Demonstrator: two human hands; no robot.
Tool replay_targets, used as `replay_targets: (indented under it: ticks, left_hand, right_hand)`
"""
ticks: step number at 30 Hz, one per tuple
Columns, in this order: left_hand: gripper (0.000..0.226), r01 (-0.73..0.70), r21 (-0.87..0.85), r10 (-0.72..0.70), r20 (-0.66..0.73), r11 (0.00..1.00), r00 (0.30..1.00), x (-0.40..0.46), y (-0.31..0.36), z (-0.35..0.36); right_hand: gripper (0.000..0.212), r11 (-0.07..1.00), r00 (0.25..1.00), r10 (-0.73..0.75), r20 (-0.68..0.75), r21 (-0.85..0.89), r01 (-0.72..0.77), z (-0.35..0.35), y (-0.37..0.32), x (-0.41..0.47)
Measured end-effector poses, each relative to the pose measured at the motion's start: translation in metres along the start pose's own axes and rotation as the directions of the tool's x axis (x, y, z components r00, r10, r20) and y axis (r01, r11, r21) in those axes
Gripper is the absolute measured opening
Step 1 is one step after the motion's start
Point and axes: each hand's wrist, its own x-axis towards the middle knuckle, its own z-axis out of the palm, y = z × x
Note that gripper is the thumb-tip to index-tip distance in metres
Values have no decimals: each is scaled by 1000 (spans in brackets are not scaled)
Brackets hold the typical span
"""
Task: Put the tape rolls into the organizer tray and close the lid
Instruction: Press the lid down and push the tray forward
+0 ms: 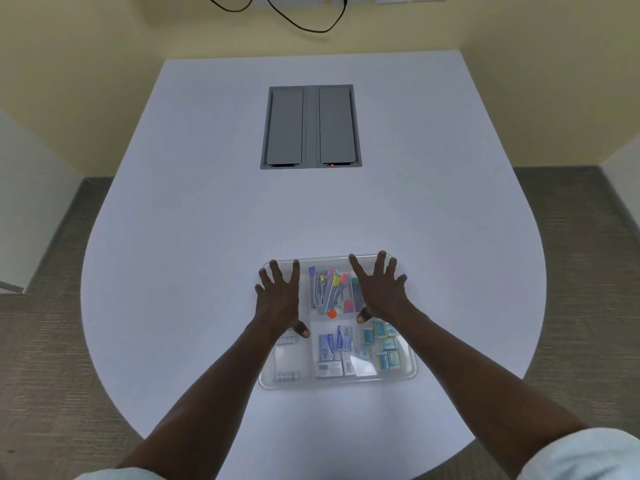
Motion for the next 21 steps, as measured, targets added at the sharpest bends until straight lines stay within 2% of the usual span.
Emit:
replay_targets:
  ticks: [3,6,9,12,16,19,21]
  left_hand:
    - [152,17,47,-17,-3,999,1000,0,9,0]
    - [133,-17,64,20,-39,998,999,5,11,3]
    - [141,-28,77,29,-11,997,1000,11,17,-1]
    - [134,-17,56,18,-17,998,1000,13,23,-4]
    - [158,-14,34,13,40,999,999,14,18,-5]
    - [165,-8,1,8,63,1000,998,17,13,-6]
    - [165,-28,-15,29,78,999,997,18,10,-8]
  right_hand:
    - [143,999,999,-34,-12,-38,34,-3,-5,3]
    - [148,981,987,-161,-3,-112,160,-6,-7,8]
    - [148,974,980,-193,49,-115,198,-10,-19,13]
    - [142,979,983,-174,60,-102,179,-13,-26,17]
    - [132,978,981,-186,52,-88,190,-16,-24,14]
    - [138,979,981,-183,62,-79,188,-14,-24,17]
    - [133,979,981,-188,54,-71,191,-11,-24,19]
